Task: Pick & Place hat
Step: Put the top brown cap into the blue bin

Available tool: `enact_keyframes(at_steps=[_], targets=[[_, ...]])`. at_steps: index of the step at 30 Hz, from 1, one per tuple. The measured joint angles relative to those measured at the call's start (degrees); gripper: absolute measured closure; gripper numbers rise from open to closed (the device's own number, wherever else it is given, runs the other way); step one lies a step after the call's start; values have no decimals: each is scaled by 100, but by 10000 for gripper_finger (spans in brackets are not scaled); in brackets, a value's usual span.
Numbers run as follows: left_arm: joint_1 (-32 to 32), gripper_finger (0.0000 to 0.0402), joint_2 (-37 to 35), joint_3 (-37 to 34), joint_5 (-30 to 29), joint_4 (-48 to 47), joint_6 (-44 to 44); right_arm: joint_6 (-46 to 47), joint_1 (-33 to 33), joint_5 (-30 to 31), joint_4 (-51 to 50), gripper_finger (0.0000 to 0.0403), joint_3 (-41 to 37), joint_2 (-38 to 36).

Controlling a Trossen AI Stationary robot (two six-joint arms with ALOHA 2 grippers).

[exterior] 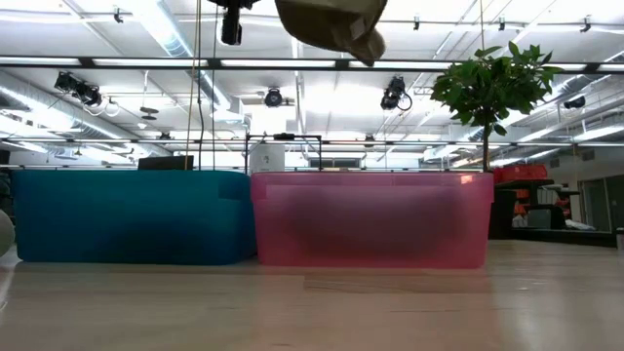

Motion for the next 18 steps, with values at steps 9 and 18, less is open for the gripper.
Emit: enact_keyframes(at_steps=[9, 18], targets=[[379, 389, -207, 0, -1583, 466, 499, 3510, -7, 58, 379, 204, -44, -430], [415, 390, -195, 2, -2081, 2714, 923, 3612, -213, 354, 4830, 214, -1544, -454]])
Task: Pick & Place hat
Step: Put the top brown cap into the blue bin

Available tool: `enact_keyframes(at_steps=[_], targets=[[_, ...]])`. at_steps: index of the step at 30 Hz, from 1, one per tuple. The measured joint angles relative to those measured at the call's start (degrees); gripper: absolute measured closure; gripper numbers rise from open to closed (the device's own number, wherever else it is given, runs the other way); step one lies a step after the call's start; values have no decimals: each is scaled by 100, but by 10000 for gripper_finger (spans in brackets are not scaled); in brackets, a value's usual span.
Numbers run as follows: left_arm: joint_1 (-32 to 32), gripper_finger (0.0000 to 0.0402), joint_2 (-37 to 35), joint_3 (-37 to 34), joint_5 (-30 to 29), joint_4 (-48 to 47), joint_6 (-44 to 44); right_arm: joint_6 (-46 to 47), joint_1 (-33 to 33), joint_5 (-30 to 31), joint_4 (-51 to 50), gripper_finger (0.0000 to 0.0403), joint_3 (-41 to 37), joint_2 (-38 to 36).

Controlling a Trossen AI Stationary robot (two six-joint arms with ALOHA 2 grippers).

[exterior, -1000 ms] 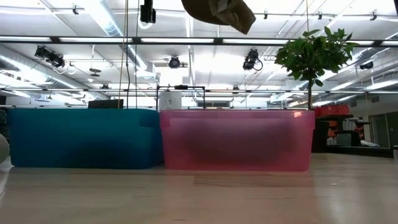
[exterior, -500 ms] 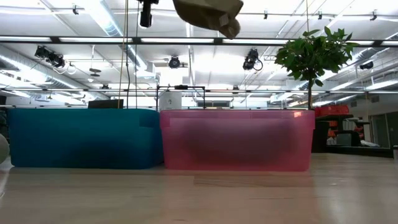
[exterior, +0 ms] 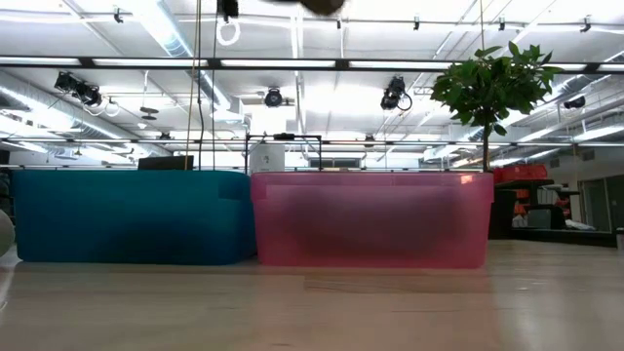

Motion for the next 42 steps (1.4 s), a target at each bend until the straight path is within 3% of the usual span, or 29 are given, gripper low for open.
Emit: enact_keyframes(at_steps=[5, 9, 15, 23, 33, 42], targets=[[-40, 390, -44, 5, 55, 967, 553, 751, -314, -624, 2819, 223, -1040, 0], [-90, 390, -71, 5, 174, 1449, 192, 1168, -542, -948, 3782, 227, -1525, 0], [-305, 390, 32, 5, 192, 1415, 29, 1449, -939, -1676, 4402, 227, -1756, 4], [-453, 390, 148, 2, 192, 1408, -81, 1461, -1256, -2156, 4590, 227, -1752, 0], [-451, 389, 440, 2, 151, 1482, -343, 1393, -1316, -2223, 4583, 229, -1752, 2], [-436, 389, 633, 5, 129, 1573, -532, 1355, -1324, -2221, 4480, 300, -1752, 2]])
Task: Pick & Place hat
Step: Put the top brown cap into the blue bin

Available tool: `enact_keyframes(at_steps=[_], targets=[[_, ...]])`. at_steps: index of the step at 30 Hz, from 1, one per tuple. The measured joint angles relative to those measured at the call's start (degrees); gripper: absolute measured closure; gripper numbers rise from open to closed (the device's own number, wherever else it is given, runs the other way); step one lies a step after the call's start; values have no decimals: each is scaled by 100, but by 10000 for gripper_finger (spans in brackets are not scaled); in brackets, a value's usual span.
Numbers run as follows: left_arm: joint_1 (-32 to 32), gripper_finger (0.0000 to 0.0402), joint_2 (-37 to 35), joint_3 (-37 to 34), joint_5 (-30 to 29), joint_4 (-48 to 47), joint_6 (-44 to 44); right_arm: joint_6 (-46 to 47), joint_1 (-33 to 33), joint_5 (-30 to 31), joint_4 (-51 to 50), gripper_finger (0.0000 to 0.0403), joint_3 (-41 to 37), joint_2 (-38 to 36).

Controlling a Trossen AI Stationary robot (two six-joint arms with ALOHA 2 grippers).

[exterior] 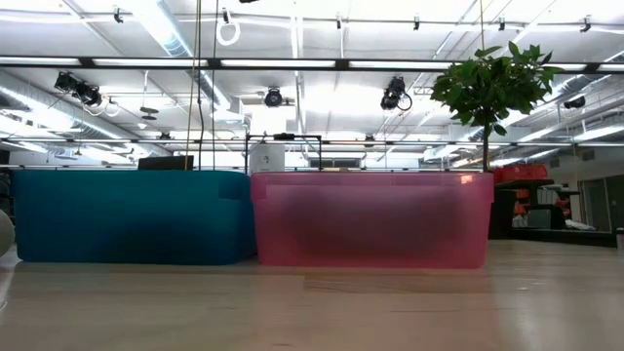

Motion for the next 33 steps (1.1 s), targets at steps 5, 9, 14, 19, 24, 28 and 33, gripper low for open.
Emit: enact_keyframes(at_steps=[5, 9, 14, 19, 24, 28, 33], targets=[[-2, 388, 7, -2, 0, 66, 31, -222, 2, -8, 15, 366, 0, 0], [0, 388, 7, -2, -4, 66, 58, -274, -22, -14, 40, 391, 0, 0], [4, 382, 8, -2, 117, 69, 31, -99, -70, -89, 32, 395, 0, 0], [4, 343, 6, -2, 366, 101, 105, -42, -69, -197, 170, 397, 0, 0], [2, 273, -33, -2, 704, 151, 503, 71, -74, -199, 239, 398, 0, -51], [53, 210, -191, -6, 1191, 41, 440, 74, -133, -208, 4, 398, 2, -259], [85, 166, -608, -11, 1694, -332, 48, 47, -328, -322, -1129, 399, 7, -737]])
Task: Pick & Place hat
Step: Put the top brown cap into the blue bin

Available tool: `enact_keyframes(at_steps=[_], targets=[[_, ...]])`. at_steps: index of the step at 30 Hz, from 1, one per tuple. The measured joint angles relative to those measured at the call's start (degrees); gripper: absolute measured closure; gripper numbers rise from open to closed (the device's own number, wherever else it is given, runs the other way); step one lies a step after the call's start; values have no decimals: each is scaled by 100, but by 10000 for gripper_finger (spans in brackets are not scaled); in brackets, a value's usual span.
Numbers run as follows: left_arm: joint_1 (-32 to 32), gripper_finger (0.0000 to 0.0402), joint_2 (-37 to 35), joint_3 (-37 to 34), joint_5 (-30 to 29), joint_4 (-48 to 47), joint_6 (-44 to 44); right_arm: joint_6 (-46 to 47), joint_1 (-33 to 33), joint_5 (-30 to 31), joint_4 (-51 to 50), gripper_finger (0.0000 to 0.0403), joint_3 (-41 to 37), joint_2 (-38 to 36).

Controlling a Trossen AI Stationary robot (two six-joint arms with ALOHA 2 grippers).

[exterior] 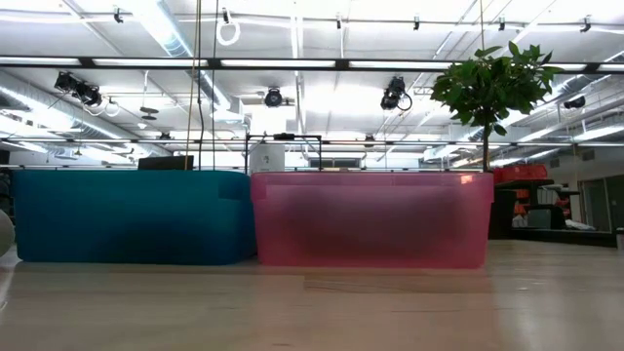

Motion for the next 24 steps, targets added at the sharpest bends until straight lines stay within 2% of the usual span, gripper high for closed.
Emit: enact_keyframes(at_steps=[4, 9, 13, 17, 20, 24], targets=[[-21, 160, -562, 15, 328, -226, 176, 340, -349, -758, -862, 399, 2, -233], [-17, 168, -1332, 7, 463, -1286, 843, 682, -708, -2529, -1374, 399, 2, -93], [-17, 178, -1918, 11, 481, -2172, 1407, 291, -782, -3775, -1410, 399, 2, 297], [-23, 185, -2304, 11, 484, -3096, 1642, 136, -774, -4391, -1394, 399, 2, 816], [-23, 191, -2472, 11, 415, -3672, 1617, 131, -720, -4639, -1362, 399, -1, 1211], [-23, 200, -2604, 9, 402, -4086, 1645, 103, -524, -4945, -815, 399, -4, 1700]])
